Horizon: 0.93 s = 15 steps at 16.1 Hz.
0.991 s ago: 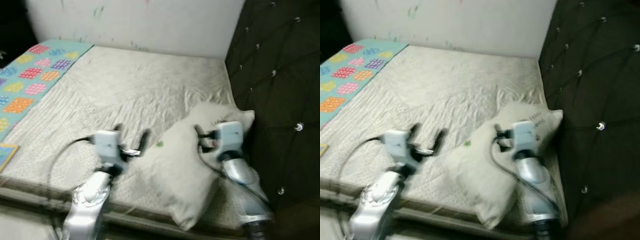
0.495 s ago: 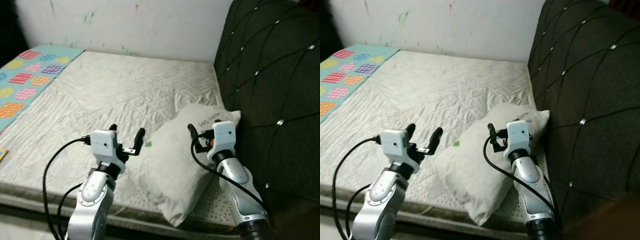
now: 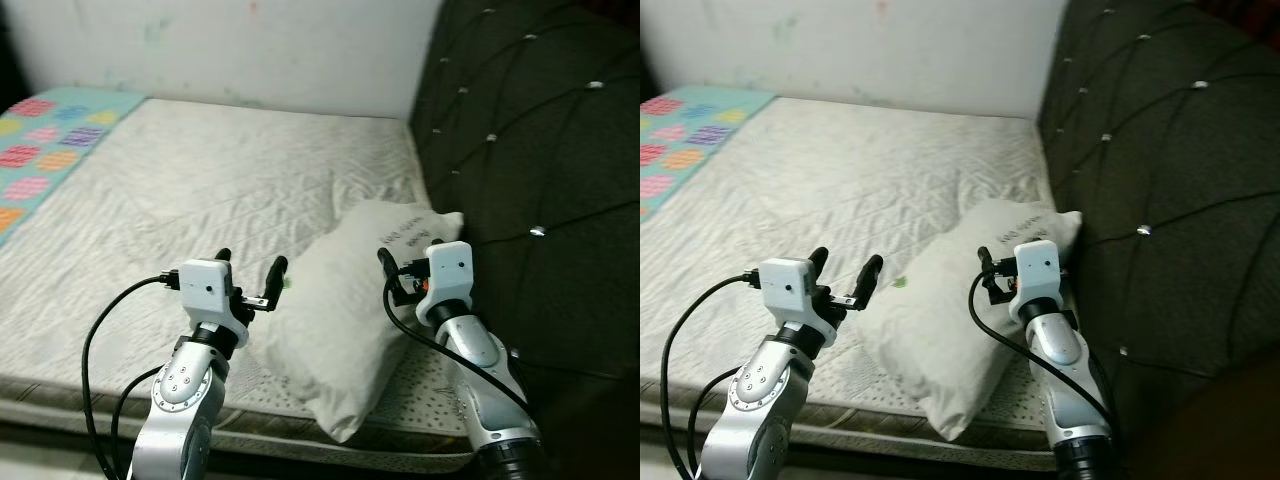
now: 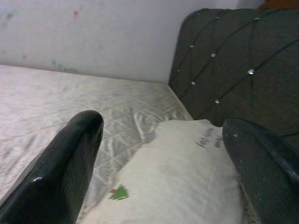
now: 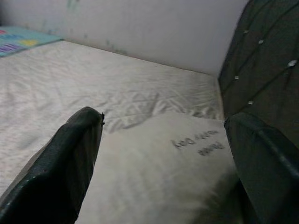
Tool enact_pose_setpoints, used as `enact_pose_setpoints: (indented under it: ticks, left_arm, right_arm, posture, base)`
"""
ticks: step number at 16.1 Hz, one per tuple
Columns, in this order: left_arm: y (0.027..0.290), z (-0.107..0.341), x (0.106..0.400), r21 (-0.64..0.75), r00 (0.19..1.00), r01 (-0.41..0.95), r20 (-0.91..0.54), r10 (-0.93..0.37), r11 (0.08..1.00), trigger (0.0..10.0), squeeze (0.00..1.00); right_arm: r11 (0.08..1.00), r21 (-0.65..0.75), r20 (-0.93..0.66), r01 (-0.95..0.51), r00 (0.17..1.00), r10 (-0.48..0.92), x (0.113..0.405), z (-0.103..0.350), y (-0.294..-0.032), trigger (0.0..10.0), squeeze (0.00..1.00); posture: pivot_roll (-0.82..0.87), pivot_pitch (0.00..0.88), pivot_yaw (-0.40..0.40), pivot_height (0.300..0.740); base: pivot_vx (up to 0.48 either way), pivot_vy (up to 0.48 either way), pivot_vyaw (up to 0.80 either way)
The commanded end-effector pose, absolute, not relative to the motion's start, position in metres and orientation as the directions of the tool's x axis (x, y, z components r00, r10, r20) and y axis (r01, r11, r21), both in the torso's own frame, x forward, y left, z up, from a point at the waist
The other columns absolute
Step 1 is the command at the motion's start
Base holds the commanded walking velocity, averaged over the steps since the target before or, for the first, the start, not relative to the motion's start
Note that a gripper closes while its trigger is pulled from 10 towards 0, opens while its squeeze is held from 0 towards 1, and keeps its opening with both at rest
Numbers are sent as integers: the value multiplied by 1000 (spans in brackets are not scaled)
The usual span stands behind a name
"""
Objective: Clean up the room
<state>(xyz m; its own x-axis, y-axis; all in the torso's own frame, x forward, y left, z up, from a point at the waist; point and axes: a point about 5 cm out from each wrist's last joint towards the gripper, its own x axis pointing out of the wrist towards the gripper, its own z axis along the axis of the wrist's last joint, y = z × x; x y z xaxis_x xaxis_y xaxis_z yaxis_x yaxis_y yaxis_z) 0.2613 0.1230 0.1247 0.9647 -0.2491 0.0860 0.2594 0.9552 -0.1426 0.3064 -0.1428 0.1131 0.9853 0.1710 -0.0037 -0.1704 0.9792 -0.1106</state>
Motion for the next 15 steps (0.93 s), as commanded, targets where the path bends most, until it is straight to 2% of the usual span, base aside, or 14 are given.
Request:
enact_pose_setpoints:
  ticks: [1,4,7,15]
  left_arm:
    - [125,124,263,-136,968,249,76,-240,959,10000,0]
    - [125,130,267,-130,966,252,94,-242,959,10000,0]
    - [136,128,263,-119,975,213,84,-204,970,10000,0]
    - [135,123,261,-130,979,198,70,-191,971,10000,0]
  right_arm:
    - [978,-127,8,-163,986,166,309,118,-147,10000,0]
    - [974,-145,8,-175,984,178,310,123,-147,10000,0]
    - [977,-130,-8,-171,985,172,307,117,-142,10000,0]
    - [982,-100,-2,-160,987,160,306,116,-146,10000,0]
  posture:
    - [0,37,-43,740]
    - [8,46,-50,740]
    - [21,36,-29,740]
    - [15,15,-24,740]
  base:
    - [0,0,0]
    - [0,0,0]
    - [0,0,0]
    - [0,0,-738]
